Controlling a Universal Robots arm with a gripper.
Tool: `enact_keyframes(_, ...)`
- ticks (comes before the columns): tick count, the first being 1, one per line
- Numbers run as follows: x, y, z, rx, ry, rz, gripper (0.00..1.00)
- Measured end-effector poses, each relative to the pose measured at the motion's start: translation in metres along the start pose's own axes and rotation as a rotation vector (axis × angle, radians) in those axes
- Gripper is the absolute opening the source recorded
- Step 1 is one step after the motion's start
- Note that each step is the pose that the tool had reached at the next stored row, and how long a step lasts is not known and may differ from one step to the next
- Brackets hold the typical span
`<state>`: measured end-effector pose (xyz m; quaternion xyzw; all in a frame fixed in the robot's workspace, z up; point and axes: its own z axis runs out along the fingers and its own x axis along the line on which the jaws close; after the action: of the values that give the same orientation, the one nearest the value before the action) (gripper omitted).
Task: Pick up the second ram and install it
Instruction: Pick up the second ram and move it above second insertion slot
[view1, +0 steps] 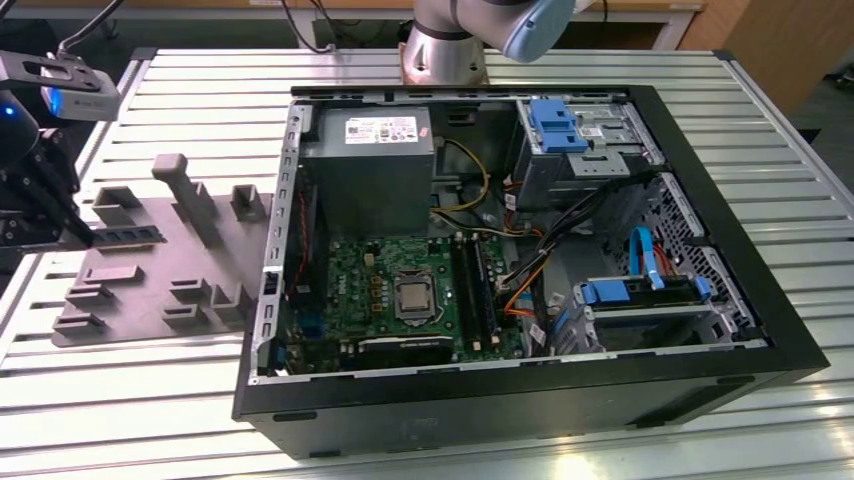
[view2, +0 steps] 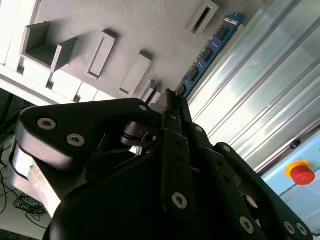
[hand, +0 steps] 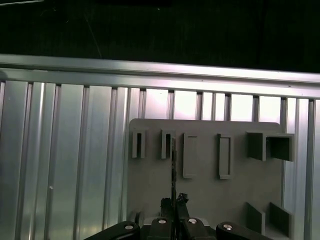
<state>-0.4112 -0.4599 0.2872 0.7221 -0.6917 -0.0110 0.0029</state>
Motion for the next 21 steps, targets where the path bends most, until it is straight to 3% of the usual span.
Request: enact_keyframes(21,-0.0001,0.0002,-0.0079,-0.0001,0.0,0.0,0.14)
